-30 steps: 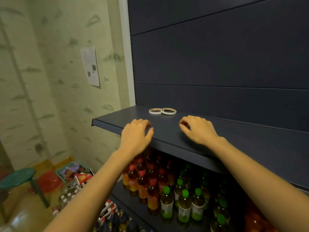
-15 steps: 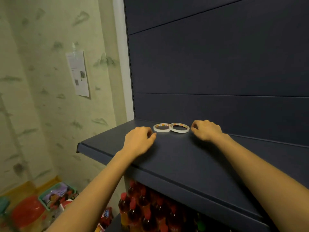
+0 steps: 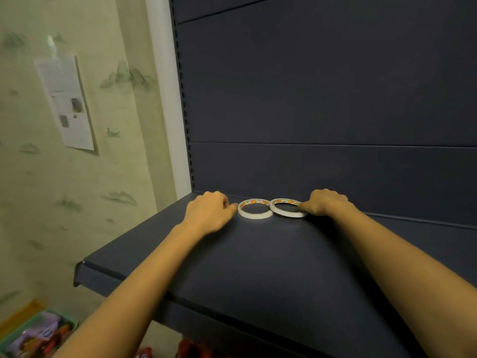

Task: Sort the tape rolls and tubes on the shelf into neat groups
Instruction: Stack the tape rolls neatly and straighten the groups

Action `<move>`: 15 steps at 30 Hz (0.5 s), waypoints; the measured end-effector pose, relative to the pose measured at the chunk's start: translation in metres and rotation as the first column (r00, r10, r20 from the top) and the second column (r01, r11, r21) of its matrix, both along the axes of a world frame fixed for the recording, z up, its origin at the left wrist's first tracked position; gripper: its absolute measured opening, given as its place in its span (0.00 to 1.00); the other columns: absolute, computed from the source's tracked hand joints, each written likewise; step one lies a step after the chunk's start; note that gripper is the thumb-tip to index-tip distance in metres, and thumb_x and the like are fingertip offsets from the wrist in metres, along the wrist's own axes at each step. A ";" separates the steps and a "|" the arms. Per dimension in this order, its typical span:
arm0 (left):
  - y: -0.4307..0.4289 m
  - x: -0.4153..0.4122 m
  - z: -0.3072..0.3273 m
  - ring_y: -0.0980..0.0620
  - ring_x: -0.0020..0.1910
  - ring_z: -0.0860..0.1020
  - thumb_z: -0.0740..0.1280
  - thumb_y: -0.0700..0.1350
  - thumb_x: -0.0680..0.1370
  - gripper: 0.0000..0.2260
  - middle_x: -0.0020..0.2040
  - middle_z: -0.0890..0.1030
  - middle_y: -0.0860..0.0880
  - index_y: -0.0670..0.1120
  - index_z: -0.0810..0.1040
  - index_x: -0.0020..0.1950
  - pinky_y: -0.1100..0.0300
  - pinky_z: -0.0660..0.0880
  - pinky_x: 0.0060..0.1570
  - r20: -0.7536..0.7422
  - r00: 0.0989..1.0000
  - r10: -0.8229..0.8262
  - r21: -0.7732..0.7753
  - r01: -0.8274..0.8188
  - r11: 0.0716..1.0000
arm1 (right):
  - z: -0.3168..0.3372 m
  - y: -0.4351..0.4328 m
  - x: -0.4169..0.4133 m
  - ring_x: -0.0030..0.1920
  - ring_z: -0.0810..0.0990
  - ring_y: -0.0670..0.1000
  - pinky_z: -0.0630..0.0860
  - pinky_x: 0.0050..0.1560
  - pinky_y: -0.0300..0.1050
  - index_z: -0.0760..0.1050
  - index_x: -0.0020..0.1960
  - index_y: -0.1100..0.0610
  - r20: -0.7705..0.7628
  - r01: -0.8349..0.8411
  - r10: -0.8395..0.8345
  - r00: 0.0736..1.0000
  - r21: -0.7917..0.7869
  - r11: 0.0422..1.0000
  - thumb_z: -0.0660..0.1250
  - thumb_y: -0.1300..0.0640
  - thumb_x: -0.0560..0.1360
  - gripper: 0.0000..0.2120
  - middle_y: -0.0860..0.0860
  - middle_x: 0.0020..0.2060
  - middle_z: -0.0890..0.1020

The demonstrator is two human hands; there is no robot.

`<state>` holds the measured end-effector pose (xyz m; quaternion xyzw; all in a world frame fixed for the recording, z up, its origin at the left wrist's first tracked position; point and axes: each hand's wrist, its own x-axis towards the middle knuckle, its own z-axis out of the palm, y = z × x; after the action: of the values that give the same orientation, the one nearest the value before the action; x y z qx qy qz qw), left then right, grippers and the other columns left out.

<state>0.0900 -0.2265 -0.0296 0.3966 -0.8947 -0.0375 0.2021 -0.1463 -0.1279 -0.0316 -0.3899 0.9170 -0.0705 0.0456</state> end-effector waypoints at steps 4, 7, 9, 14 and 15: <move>-0.034 -0.012 0.011 0.47 0.37 0.74 0.58 0.55 0.79 0.20 0.30 0.72 0.50 0.48 0.68 0.30 0.56 0.70 0.40 0.059 0.996 -0.061 0.064 0.058 0.996 | 0.012 0.012 -0.005 0.45 0.74 0.53 0.66 0.47 0.46 0.72 0.43 0.54 -0.092 0.067 -0.071 0.993 -0.043 0.997 0.59 0.39 0.75 0.18 0.51 0.41 0.75; -0.048 -0.032 0.010 0.44 0.45 0.77 0.56 0.58 0.79 0.19 0.42 0.78 0.47 0.45 0.75 0.41 0.55 0.70 0.44 0.159 0.983 -0.095 0.055 0.087 0.995 | 0.016 0.029 -0.001 0.37 0.72 0.51 0.65 0.39 0.44 0.71 0.36 0.55 -0.140 0.138 -0.152 0.978 -0.107 0.985 0.59 0.37 0.75 0.22 0.49 0.33 0.73; -0.055 -0.046 0.003 0.44 0.52 0.77 0.54 0.60 0.79 0.22 0.51 0.79 0.45 0.44 0.76 0.51 0.55 0.68 0.46 0.233 0.968 -0.090 0.049 0.080 0.996 | 0.015 0.042 0.005 0.32 0.71 0.49 0.63 0.34 0.42 0.73 0.36 0.55 -0.174 0.184 -0.210 0.962 -0.151 0.971 0.58 0.35 0.74 0.24 0.49 0.30 0.73; -0.065 -0.067 -0.012 0.45 0.56 0.76 0.55 0.57 0.79 0.18 0.57 0.78 0.46 0.45 0.75 0.56 0.55 0.66 0.47 0.329 0.939 -0.104 0.107 0.072 0.992 | 0.009 0.077 0.021 0.31 0.72 0.50 0.62 0.30 0.41 0.82 0.43 0.57 -0.236 0.274 -0.328 0.915 -0.233 0.933 0.59 0.37 0.75 0.25 0.49 0.28 0.73; -0.066 -0.070 -0.014 0.44 0.56 0.76 0.56 0.53 0.79 0.16 0.58 0.78 0.45 0.44 0.75 0.57 0.55 0.67 0.48 0.321 0.940 -0.114 0.109 0.083 0.991 | 0.007 0.084 0.024 0.31 0.72 0.50 0.62 0.29 0.41 0.82 0.43 0.57 -0.236 0.290 -0.346 0.908 -0.240 0.926 0.59 0.38 0.75 0.24 0.49 0.28 0.73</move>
<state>0.0204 -0.2923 -0.0431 0.3610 -0.9318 -0.0234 0.0304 -0.1226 -0.0434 -0.0245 -0.2432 0.9540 -0.1141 -0.1331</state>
